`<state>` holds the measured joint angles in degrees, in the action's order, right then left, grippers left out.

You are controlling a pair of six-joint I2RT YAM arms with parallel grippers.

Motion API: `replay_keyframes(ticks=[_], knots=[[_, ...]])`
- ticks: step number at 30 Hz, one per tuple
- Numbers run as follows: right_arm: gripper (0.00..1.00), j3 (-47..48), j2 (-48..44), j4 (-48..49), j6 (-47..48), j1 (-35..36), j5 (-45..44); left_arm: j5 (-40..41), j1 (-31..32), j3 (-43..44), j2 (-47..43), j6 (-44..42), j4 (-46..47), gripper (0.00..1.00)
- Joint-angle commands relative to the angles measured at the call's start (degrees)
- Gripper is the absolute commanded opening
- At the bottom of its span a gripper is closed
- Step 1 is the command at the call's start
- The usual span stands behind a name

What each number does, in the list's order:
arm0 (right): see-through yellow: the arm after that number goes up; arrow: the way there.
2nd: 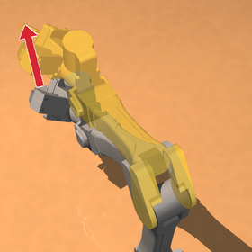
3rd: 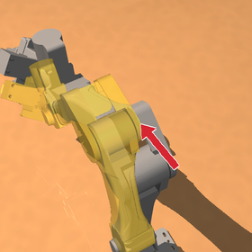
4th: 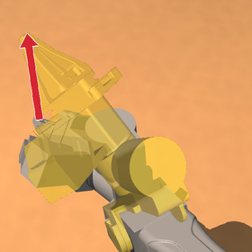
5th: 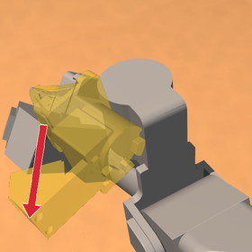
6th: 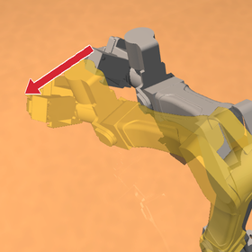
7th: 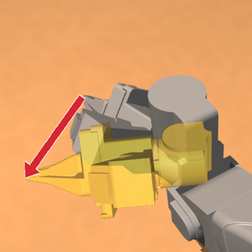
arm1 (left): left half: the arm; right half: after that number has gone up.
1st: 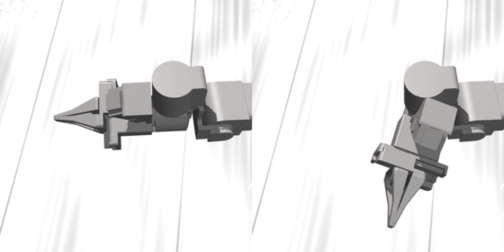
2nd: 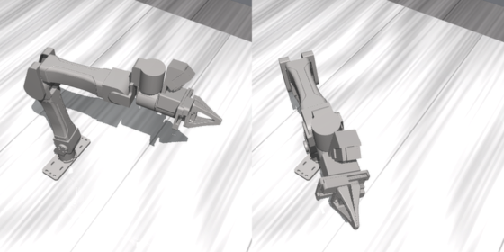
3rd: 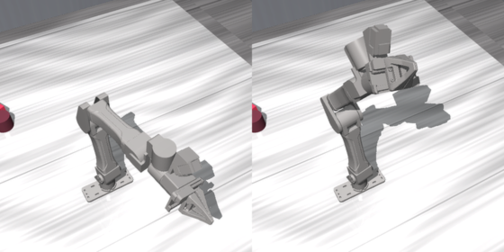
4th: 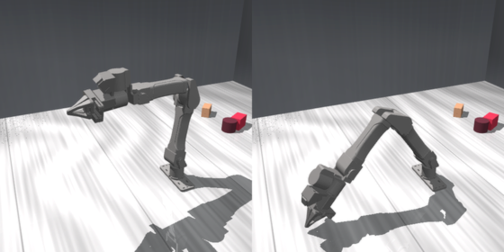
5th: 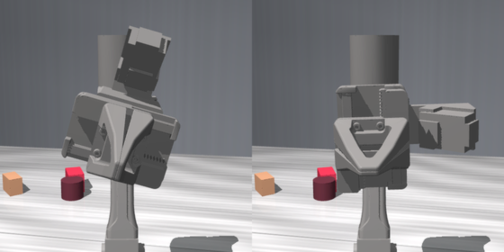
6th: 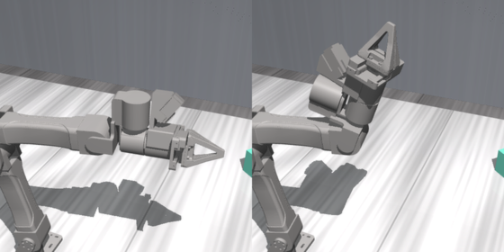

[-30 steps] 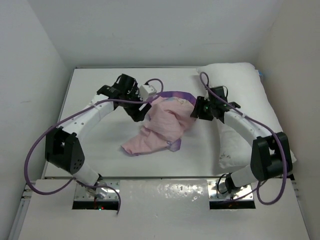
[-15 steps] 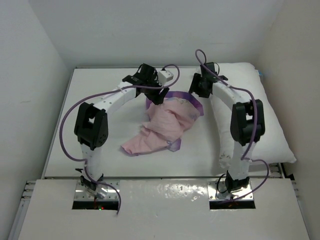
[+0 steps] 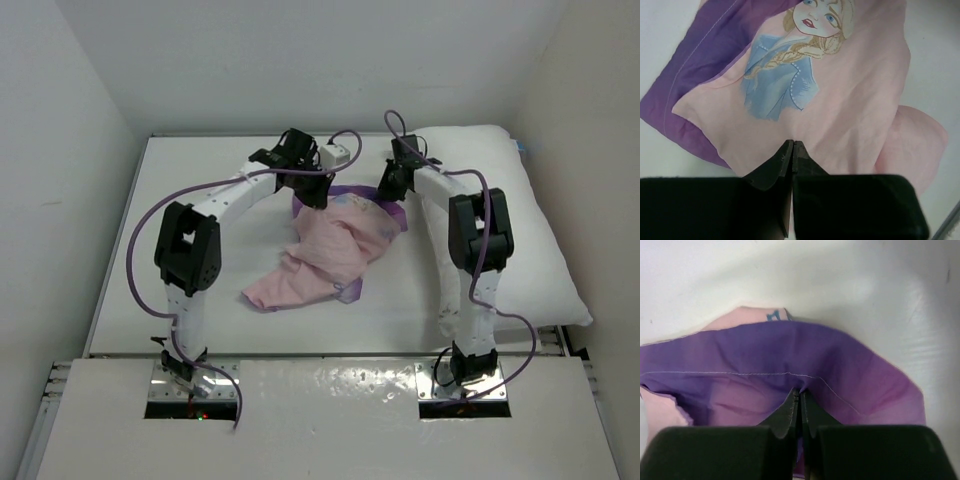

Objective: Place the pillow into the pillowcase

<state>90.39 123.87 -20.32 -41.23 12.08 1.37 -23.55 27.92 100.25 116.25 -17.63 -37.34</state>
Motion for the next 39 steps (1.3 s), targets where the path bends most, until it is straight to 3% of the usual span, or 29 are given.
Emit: replay_keyframes(ticks=[1, 6, 13, 17, 22, 24, 28, 33, 37, 39], knots=[[0.0, -3.8, -4.33, 4.49, -1.22, 0.32, 0.49, -2.02, -0.76, 1.1, -4.87, -0.39, -3.17, 0.0], [0.0, -11.9, -14.17, 5.82, 1.68, 0.14, -6.54, 1.57, -2.61, 1.35, -12.35, -4.41, -6.15, 0.0], [0.0, -20.93, -40.41, 8.71, 9.14, 1.54, -19.19, 14.21, -9.55, 4.69, -28.78, -9.26, -12.13, 0.0], [0.0, -23.77, -52.2, 8.9, 14.59, 5.23, -24.29, 18.88, -12.71, 8.55, -35.9, -9.8, -14.6, 0.0], [0.0, -19.74, -62.16, 2.39, 22.05, 14.45, -32.45, 22.84, -13.16, 16.19, -43.81, -8.83, -16.1, 0.0], [0.0, -18.68, -65.84, 1.33, 23.38, 17.53, -35.19, 27.93, -13.16, 16.82, -46.88, -8.83, -14.26, 0.0], [0.0, -15.16, -69.99, -1.12, 25.85, 21.4, -38.63, 41.53, -13.24, 15.95, -50.23, -8.39, -9.07, 0.0], [0.0, -14.01, -70.53, 0.18, 29.35, 23.43, -41.97, 48.59, -13.24, 11.11, -52.18, -8.83, -4.59, 0.0], [0.0, -11.13, -63.18, 3.61, 33.31, 21.94, -41.8, 53.42, -13.16, 6.99, -49.81, -9.26, -1.78, 0.0], [0.0, -7.7, -57.55, 1.43, 33.07, 18.26, -36.3, 54.13, -14.21, 2.51, -47.17, -10.06, 0.68, 0.0]])
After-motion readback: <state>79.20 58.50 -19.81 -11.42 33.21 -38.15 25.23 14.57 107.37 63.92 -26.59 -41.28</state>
